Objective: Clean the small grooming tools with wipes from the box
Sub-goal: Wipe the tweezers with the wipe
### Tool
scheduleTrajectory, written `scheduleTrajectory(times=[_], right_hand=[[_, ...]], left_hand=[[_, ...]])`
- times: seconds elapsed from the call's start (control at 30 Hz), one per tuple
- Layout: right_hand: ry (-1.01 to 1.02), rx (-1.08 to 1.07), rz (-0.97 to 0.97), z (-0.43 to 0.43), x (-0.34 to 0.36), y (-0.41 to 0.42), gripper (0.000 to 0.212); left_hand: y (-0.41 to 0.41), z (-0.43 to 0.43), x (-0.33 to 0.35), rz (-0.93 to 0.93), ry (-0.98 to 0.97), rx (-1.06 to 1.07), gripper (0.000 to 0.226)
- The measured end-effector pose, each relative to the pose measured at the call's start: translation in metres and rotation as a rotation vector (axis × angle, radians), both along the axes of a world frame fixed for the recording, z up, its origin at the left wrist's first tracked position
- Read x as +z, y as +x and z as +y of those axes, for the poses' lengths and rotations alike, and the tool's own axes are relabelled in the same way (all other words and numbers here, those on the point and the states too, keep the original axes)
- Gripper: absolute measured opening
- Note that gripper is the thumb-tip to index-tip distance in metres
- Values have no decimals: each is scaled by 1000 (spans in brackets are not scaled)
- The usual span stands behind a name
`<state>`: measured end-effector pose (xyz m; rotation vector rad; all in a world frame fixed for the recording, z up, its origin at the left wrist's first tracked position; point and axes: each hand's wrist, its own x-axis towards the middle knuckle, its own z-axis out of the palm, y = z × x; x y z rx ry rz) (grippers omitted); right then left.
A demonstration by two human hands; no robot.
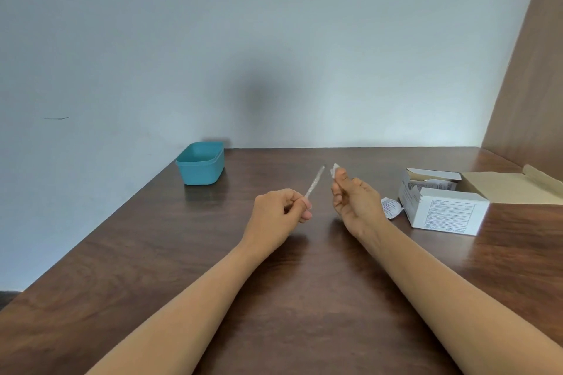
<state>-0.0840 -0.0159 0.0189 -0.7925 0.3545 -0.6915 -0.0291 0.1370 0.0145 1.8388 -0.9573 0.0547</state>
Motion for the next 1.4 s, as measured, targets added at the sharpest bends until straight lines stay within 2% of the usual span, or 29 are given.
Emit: scheduleTrajectory(times=[0.1, 0.2, 0.4, 0.5, 0.6, 0.87, 1.03, 1.27, 1.4], right_hand=[[83, 174, -100, 1, 4, 0, 5], [33, 249, -115, 7, 5, 1, 4], [-151, 267, -62, 12, -1, 5, 7], [-246, 276, -42, 14, -5, 6, 18], [-286, 307, -60, 14, -6, 6, 19], [-293, 358, -70, 13, -8, 7, 15], [-281, 388, -94, 17, -6, 5, 5], [-207, 461, -121, 21, -2, 3, 12], [-176, 503, -138, 23, 0, 1, 29]], left_hand=[[0, 2, 3, 238, -157, -3, 21], [-2, 2, 7, 377, -276, -43, 21], [-8, 0, 8, 360, -310, -111, 21], [-8, 0, 9, 351, -302, -128, 19], [-8, 1, 9, 347, -294, -139, 17], [-8, 0, 8, 372, -335, -158, 18], [-9, 0, 9, 421, -336, -182, 20], [-9, 1, 10, 491, -331, -211, 23], [-10, 1, 11, 510, -335, -219, 22]])
